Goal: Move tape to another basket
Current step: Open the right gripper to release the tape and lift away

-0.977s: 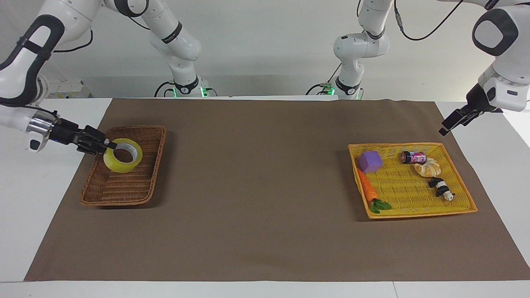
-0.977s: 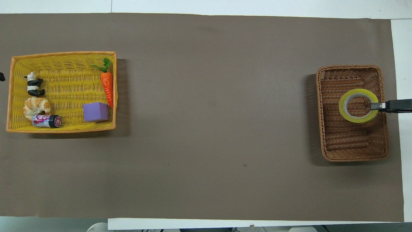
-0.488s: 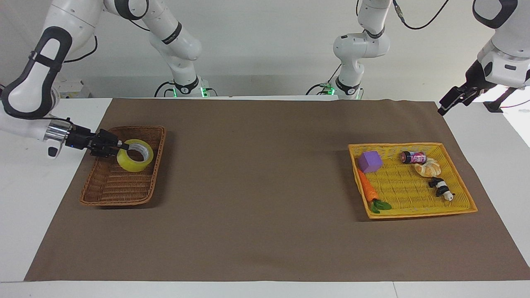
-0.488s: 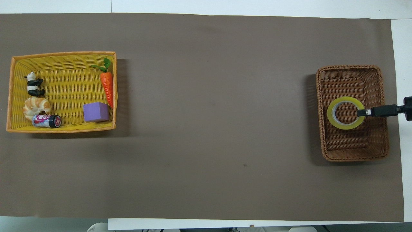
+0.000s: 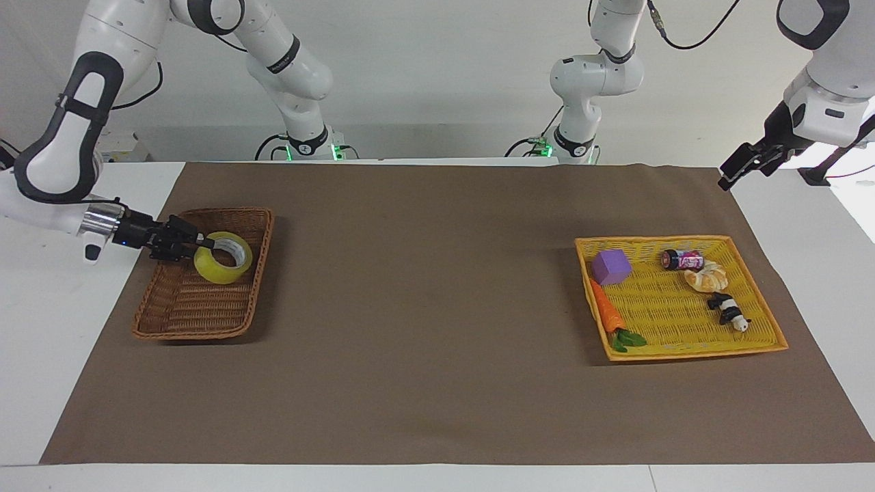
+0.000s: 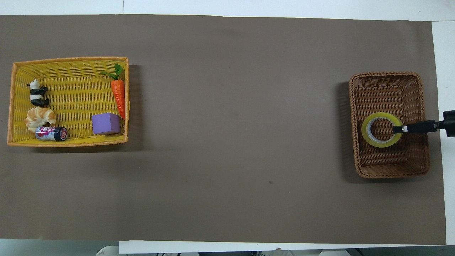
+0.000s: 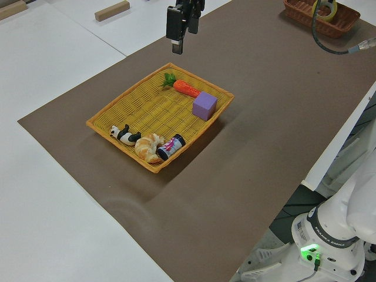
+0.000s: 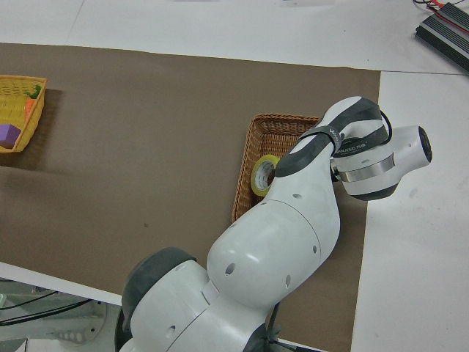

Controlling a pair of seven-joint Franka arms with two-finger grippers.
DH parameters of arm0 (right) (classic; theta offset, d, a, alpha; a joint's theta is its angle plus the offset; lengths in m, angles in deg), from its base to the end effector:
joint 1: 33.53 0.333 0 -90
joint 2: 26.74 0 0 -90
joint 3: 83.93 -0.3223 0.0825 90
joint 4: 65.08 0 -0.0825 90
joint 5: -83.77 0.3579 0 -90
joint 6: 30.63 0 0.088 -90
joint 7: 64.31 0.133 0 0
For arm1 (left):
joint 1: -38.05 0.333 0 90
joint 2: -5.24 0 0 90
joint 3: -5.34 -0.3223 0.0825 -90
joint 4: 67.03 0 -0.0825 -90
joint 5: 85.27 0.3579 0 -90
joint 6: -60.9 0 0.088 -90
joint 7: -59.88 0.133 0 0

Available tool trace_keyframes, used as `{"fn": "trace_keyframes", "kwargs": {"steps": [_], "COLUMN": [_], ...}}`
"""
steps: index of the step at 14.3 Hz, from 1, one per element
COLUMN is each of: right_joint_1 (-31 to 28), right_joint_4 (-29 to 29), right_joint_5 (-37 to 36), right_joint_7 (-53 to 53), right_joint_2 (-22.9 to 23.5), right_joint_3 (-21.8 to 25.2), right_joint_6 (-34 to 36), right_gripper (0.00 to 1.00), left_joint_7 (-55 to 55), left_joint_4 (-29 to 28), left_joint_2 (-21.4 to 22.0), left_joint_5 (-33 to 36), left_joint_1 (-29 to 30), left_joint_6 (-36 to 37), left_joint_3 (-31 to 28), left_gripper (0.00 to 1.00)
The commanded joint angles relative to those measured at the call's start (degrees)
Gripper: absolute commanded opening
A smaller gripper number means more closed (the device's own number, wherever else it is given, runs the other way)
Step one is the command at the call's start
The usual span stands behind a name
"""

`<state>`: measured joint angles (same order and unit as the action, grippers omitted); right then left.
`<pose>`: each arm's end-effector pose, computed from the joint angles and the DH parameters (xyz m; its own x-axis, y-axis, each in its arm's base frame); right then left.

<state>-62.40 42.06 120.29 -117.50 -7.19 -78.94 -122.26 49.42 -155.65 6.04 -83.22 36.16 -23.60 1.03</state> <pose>0.4867 -0.2302 0.3209 0.9948 0.1008 0.0177 0.0813 -0.6741 -0.7342 0.5120 0.0270 0.6147 0.9728 0.2260 -0.0506 0.2239 -0.9736 -0.0446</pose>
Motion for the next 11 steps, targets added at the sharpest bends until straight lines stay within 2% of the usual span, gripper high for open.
{"fn": "trace_keyframes", "kwargs": {"steps": [1,3,6,8,9,11], "right_joint_1": [1.3,3.4,9.4,12.5,13.5,16.3], "right_joint_4": [0.3,-0.5,-1.2,-2.3,-2.9,-3.3], "right_joint_5": [-2.2,-6.8,-19.4,-25.4,-25.9,-26.6], "right_joint_7": [-0.9,-0.7,-0.3,0.4,2.3,13.9], "right_joint_2": [-0.9,-2.1,-7.1,-10.1,-11.7,-15.1], "right_joint_3": [-0.4,-0.4,-0.5,-0.6,-0.6,-0.6], "right_joint_6": [-3.7,-7.5,-15.8,-17.1,-16.4,-15.7], "right_gripper": [1.00,1.00,1.00,1.00,1.00,1.00], "left_joint_7": [1.0,1.0,1.0,1.0,1.0,1.0], "left_joint_4": [-1.6,-1.5,-1.5,-1.5,-1.5,-1.5], "left_joint_2": [1.2,1.2,1.2,1.2,1.2,1.2], "left_joint_5": [1.0,1.0,1.0,1.0,1.0,1.0], "left_joint_1": [0.0,0.0,-0.1,0.0,0.0,0.0], "left_joint_6": [-0.5,-0.4,-0.4,-0.4,-0.3,-0.3], "left_joint_3": [-0.3,-0.3,-0.3,-0.3,-0.3,-0.3], "left_gripper": [1.00,1.00,1.00,1.00,1.00,1.00]}}
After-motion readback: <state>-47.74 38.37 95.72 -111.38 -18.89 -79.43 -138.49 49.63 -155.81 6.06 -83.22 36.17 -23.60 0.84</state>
